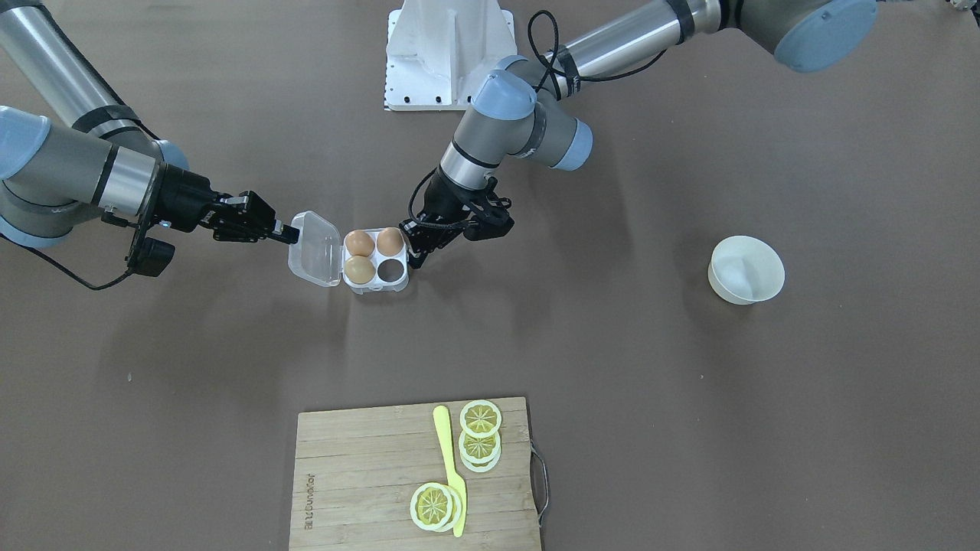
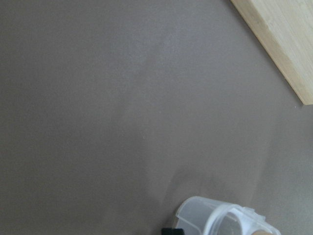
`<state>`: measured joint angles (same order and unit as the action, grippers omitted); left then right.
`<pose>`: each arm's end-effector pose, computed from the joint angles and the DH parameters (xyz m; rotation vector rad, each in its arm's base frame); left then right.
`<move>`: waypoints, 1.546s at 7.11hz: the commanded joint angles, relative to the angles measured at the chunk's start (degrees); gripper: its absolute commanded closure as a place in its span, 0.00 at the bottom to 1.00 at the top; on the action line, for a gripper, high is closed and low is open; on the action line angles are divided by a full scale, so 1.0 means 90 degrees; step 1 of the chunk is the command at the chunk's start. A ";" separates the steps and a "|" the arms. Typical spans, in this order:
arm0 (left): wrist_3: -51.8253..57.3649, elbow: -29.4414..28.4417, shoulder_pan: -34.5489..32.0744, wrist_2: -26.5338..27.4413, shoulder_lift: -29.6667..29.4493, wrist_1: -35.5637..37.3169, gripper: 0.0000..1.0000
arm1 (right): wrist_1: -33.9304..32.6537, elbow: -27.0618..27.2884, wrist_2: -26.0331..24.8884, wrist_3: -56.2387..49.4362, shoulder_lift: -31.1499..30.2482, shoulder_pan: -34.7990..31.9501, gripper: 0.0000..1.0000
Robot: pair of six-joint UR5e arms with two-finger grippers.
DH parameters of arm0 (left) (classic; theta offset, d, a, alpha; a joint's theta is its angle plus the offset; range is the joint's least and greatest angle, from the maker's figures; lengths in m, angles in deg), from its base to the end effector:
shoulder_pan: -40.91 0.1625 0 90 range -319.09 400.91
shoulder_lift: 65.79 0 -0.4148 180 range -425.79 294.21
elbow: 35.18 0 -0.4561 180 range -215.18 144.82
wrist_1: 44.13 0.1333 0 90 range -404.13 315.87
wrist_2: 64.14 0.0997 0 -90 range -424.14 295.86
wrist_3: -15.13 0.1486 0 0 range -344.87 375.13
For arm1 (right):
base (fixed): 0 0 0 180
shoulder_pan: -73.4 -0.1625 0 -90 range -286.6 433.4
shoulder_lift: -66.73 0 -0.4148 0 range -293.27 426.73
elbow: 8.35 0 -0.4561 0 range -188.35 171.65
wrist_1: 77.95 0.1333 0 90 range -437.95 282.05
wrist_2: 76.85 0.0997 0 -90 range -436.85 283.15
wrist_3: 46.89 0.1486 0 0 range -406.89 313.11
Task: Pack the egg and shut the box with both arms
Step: 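Swing the lid over the eggs with the right gripper while the left gripper moves closer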
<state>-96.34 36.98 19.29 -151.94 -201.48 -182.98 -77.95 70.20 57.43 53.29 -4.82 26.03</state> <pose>0.7553 -0.4489 0.1763 0.0350 1.3686 -0.6597 -0.4370 -0.5184 0.3885 -0.0348 -1.6589 0.1081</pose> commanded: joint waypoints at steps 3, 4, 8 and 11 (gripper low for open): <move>-0.0017 0.0039 0.0000 -0.0010 0.0008 -0.0032 1.00 | -0.0019 0.0003 -0.0018 0.0109 0.0224 0.0067 1.00; -0.0056 0.0049 0.0000 -0.0010 0.0018 -0.0032 1.00 | -0.0058 0.0003 -0.0028 0.0158 0.0350 0.0116 1.00; -0.0066 0.0059 0.0000 0.0000 0.0008 -0.0032 1.00 | -0.0059 -0.0007 -0.0067 0.0237 0.0449 0.0156 1.00; -0.0066 0.0059 0.0000 0.0000 -0.0002 -0.0032 1.00 | -0.0049 -0.0046 -0.0203 0.0227 0.0459 0.0282 1.00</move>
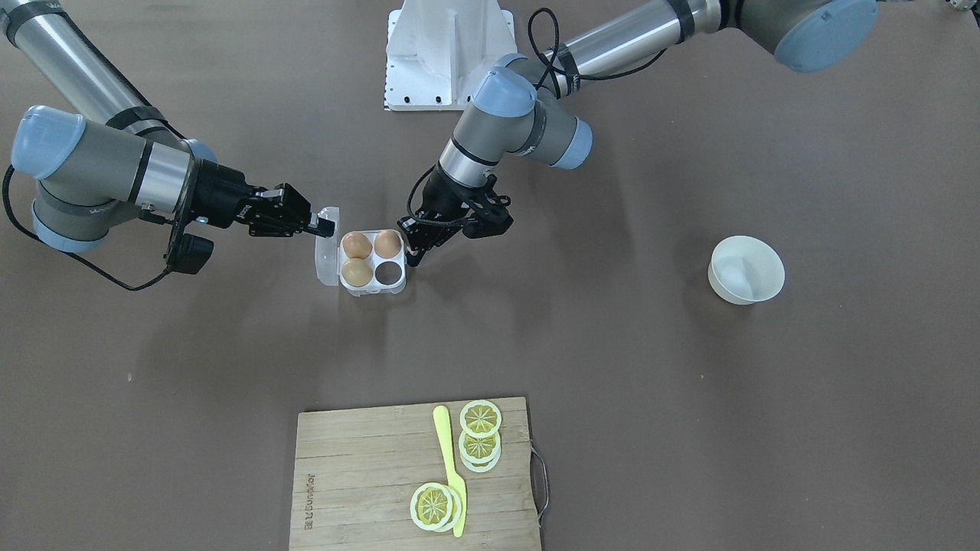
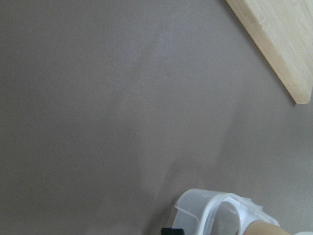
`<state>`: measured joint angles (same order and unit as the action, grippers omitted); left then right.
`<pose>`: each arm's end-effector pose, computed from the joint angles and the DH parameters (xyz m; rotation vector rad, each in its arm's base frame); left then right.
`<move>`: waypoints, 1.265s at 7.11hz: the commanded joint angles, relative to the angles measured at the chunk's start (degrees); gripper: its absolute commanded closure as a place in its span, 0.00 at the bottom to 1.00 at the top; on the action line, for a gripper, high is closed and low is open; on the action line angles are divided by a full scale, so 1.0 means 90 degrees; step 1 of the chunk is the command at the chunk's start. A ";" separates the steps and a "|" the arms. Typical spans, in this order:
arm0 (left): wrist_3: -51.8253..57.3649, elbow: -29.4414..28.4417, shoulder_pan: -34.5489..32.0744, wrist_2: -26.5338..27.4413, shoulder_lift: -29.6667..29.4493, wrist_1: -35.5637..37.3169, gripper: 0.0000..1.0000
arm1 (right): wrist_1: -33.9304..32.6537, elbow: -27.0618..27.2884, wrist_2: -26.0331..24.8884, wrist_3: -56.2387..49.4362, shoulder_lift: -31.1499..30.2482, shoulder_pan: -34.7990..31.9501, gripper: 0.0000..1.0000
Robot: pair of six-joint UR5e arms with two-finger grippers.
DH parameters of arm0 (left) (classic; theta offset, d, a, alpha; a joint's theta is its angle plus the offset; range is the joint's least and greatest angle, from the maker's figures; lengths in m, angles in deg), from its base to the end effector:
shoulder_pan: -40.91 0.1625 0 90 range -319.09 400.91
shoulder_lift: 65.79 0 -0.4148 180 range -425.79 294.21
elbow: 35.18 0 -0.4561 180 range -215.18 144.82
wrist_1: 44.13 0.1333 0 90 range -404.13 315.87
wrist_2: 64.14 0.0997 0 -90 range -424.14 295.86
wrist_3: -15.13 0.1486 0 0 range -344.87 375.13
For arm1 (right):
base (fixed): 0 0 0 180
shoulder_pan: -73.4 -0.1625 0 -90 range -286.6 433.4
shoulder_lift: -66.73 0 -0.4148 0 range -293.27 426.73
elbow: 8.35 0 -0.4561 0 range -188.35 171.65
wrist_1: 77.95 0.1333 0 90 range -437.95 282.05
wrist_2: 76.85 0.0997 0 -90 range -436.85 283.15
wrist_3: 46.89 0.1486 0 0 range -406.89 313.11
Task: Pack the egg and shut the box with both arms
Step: 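Press the lid down onto the egg box with the right gripper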
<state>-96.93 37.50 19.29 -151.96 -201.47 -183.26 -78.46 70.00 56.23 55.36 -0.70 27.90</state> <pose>0.7527 -0.4478 0.1705 0.0275 1.3836 -0.6658 -0.4650 -0.5186 0.3415 -0.0469 -1.7034 0.0917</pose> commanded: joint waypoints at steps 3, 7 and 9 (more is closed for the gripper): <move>0.0000 0.0000 0.0000 -0.0007 0.0006 -0.0010 1.00 | 0.0008 -0.0053 -0.0090 0.0006 0.0002 0.0163 1.00; 0.0000 0.0020 0.0000 -0.0007 0.0006 -0.0010 1.00 | 0.0008 -0.0054 -0.0198 -0.0003 0.0041 0.0242 1.00; 0.0000 0.0020 0.0000 -0.0007 0.0016 -0.0010 1.00 | 0.0008 -0.0054 -0.0246 0.0006 0.0109 0.0251 1.00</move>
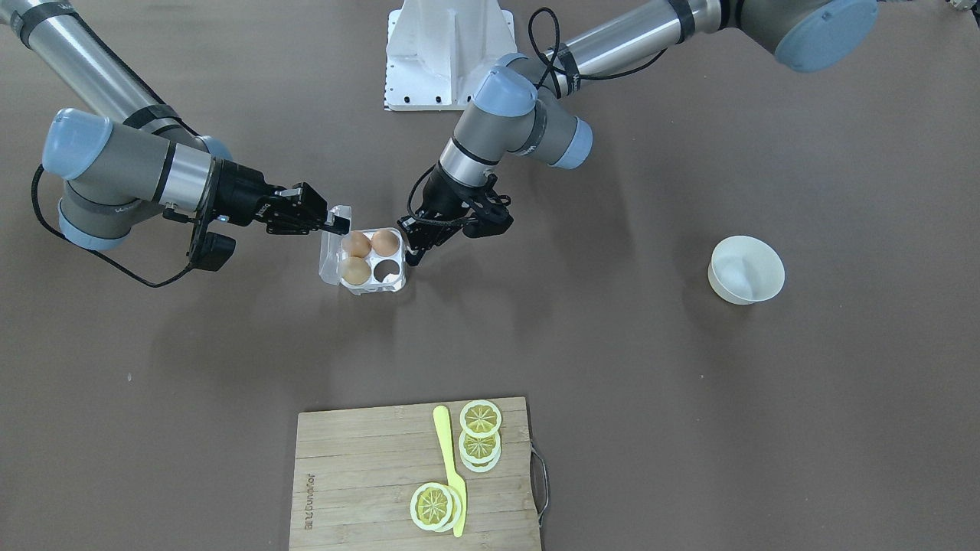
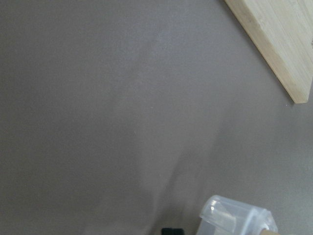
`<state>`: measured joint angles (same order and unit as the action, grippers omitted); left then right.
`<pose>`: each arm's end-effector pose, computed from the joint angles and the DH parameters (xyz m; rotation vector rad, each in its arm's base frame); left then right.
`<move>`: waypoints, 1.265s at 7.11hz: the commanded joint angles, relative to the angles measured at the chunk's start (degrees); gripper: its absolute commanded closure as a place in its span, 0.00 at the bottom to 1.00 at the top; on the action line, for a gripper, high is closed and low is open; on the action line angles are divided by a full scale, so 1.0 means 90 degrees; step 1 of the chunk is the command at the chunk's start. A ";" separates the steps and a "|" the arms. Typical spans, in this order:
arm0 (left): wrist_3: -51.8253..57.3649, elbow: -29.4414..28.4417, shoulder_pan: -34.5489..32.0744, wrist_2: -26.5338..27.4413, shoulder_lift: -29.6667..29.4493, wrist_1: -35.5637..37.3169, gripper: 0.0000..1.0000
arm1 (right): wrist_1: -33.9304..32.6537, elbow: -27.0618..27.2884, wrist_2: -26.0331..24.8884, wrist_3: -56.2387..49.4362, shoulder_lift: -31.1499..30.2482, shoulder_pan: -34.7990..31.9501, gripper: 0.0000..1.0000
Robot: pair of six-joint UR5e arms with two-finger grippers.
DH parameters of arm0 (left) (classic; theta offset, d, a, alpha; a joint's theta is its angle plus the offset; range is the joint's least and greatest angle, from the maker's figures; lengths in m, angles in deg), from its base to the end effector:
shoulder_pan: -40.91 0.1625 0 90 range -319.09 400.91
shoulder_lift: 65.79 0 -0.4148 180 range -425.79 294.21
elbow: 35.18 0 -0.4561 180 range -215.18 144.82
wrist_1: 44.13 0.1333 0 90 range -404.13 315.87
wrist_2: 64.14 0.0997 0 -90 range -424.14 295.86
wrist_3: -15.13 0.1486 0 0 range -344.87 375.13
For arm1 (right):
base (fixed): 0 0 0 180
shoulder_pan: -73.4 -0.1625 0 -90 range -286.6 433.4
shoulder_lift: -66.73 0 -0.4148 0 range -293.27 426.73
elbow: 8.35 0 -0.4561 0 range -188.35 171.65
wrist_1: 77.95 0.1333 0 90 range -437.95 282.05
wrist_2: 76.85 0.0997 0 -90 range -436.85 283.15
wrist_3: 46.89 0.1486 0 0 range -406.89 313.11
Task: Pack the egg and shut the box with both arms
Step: 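Press the lid down onto the egg box with the right gripper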
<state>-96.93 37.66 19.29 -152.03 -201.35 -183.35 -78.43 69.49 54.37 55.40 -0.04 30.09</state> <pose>0.7519 -0.4473 0.1705 0.0264 1.3858 -0.6646 -0.4871 -0.5078 0.3376 -0.0547 -1.7094 0.0891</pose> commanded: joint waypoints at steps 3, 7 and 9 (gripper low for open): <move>0.0000 0.0002 0.0000 0.0000 0.0013 -0.0020 1.00 | -0.0123 0.0003 -0.0263 -0.0007 0.0104 0.0193 1.00; 0.0010 0.0031 -0.0010 -0.0010 0.0032 -0.0020 1.00 | -0.0132 -0.0006 -0.0322 -0.0007 0.0152 0.0271 0.50; 0.0020 0.0149 -0.0020 -0.0019 0.0062 -0.0020 1.00 | -0.0123 0.0003 -0.0497 -0.0007 0.0230 0.0446 0.33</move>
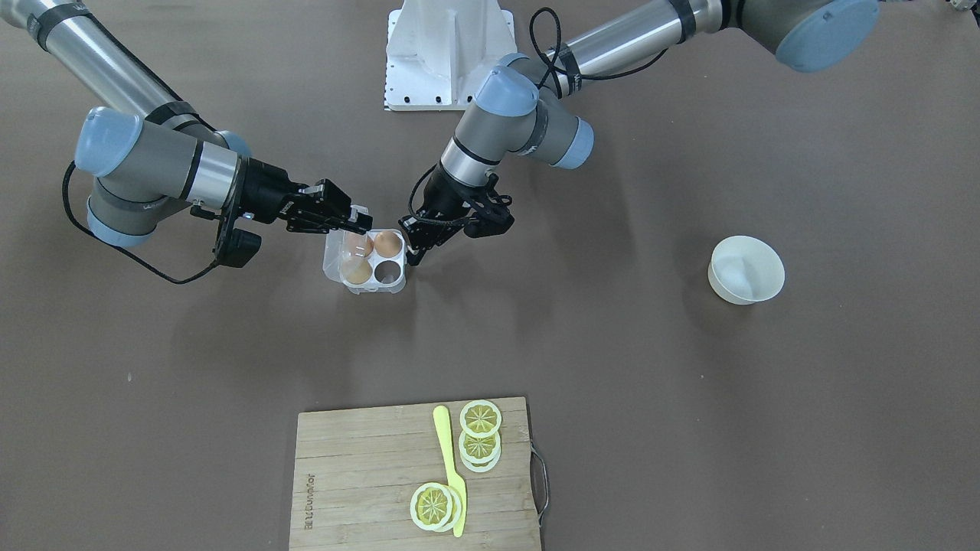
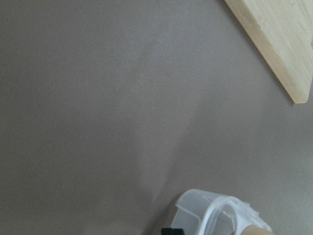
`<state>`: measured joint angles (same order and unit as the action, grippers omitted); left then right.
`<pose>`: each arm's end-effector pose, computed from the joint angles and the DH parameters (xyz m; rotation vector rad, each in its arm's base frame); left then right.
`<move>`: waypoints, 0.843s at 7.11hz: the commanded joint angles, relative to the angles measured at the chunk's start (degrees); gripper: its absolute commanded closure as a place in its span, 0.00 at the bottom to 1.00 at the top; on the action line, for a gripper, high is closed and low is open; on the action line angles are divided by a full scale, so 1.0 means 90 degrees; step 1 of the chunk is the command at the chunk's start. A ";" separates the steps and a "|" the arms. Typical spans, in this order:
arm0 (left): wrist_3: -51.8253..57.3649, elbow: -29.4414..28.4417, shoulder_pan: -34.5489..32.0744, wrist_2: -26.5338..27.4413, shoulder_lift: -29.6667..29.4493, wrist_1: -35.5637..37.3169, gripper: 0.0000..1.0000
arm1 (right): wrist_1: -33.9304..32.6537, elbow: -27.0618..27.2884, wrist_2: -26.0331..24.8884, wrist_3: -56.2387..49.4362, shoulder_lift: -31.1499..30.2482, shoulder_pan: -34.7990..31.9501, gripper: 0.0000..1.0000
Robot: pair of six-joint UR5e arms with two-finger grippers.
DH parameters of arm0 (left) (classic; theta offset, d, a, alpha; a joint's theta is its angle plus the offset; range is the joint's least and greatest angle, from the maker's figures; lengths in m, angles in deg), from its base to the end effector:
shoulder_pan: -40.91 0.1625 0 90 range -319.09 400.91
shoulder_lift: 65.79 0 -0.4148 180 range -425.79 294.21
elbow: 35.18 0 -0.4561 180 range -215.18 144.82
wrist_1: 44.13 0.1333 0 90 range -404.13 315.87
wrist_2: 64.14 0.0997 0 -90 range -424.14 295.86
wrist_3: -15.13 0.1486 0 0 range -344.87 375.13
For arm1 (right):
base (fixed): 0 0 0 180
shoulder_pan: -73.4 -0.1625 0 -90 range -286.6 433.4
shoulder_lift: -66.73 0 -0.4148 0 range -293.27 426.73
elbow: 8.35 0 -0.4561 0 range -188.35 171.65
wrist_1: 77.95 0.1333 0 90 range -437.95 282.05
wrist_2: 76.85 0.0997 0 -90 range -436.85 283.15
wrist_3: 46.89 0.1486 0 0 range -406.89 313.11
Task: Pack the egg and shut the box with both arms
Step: 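Press the lid down onto the egg box with the right gripper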
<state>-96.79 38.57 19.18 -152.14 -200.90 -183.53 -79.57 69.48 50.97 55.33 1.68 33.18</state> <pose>0.7467 -0.4467 0.1677 0.0277 1.3970 -0.6610 -0.5192 -0.4943 0.3172 -0.0520 -1.7244 0.0927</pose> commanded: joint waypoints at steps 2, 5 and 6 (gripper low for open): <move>0.0014 0.0047 -0.0008 -0.0027 0.0011 0.0000 1.00 | 0.0003 0.0005 -0.0218 0.0000 0.0040 0.0143 0.32; 0.0024 0.0270 -0.0027 -0.0066 0.0137 0.0010 1.00 | -0.0006 0.0005 -0.0238 0.0000 0.0049 0.0153 0.32; 0.0053 0.0572 -0.0046 -0.0201 0.0419 0.0020 1.00 | -0.0006 0.0005 -0.0238 0.0000 0.0069 0.0172 0.31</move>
<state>-96.53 40.99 18.93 -152.91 -199.48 -183.47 -79.61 69.52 48.89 55.33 2.17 34.58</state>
